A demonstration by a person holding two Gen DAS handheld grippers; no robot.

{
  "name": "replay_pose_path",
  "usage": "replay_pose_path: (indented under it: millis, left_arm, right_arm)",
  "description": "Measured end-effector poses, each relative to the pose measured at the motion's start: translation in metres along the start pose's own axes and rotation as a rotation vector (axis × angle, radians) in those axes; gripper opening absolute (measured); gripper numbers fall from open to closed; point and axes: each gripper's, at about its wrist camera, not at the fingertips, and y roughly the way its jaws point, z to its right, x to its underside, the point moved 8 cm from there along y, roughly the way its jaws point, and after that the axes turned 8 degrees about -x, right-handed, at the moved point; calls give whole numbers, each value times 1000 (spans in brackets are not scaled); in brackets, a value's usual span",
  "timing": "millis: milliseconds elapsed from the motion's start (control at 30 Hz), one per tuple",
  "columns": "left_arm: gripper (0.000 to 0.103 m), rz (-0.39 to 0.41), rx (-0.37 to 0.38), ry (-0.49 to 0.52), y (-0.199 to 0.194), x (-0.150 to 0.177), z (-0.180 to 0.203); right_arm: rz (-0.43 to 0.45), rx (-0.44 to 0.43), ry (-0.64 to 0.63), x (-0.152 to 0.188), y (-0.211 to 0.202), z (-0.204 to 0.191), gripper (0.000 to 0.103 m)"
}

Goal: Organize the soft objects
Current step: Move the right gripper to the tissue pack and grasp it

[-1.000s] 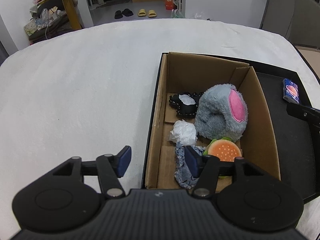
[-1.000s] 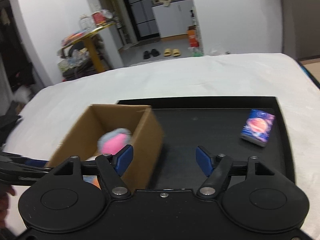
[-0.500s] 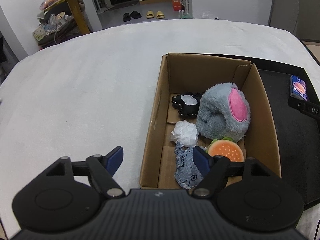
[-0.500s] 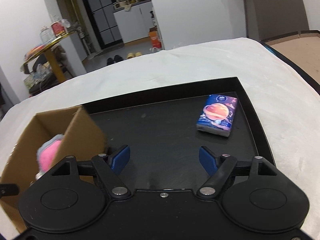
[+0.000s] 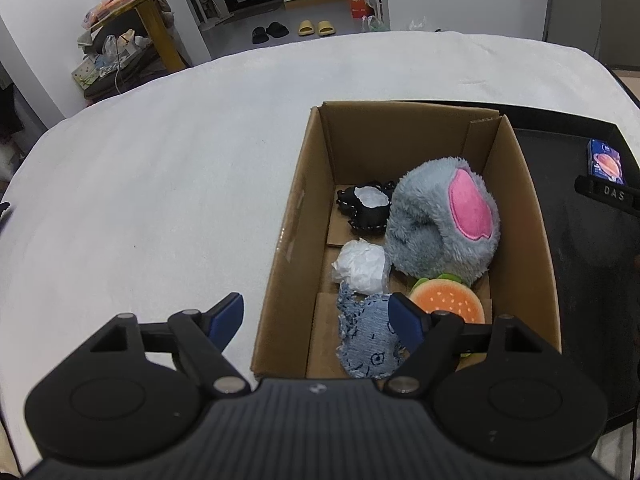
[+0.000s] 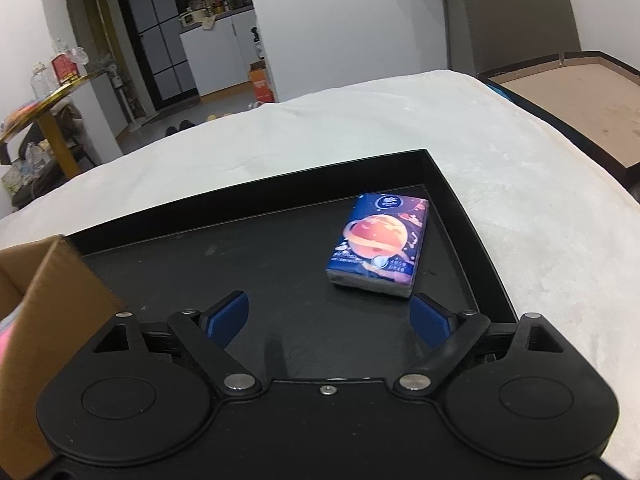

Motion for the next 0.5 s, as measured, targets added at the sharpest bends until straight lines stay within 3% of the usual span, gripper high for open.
replay_pose_path:
  millis: [500]
  left_arm:
    - [78, -1, -47, -3, 9, 2, 4]
  right_arm:
    - [5, 128, -50, -9, 30, 7, 94]
